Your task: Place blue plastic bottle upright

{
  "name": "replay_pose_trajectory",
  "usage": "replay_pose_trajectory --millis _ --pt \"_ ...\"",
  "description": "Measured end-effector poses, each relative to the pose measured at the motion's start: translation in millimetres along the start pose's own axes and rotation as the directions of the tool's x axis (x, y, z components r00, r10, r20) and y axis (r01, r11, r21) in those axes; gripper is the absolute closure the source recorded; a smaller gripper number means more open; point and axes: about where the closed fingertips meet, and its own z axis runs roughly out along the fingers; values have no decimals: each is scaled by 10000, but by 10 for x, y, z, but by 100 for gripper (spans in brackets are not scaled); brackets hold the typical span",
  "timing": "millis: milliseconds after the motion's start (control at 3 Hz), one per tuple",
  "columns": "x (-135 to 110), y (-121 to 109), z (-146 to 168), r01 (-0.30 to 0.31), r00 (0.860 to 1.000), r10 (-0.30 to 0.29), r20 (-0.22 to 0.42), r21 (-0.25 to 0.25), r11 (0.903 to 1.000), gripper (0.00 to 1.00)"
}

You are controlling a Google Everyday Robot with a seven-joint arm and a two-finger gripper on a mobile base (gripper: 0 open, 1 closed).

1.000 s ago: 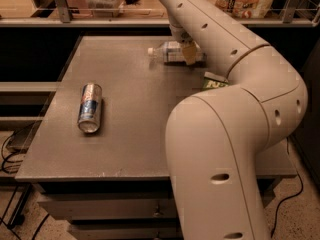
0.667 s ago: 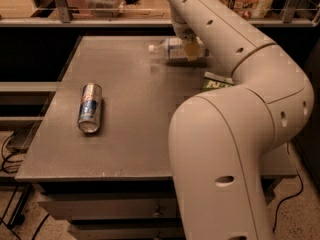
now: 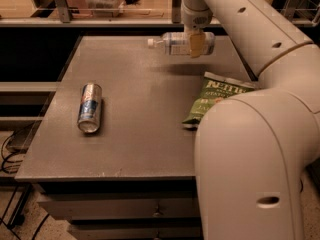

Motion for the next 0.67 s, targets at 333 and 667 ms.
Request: replay_pose_trajectory --millis 333,667 --pt "-35 82 -199 -274 9883 218 1510 352 9990 100" --pt "-96 169 -390 -610 9575 347 2862 836 9946 100"
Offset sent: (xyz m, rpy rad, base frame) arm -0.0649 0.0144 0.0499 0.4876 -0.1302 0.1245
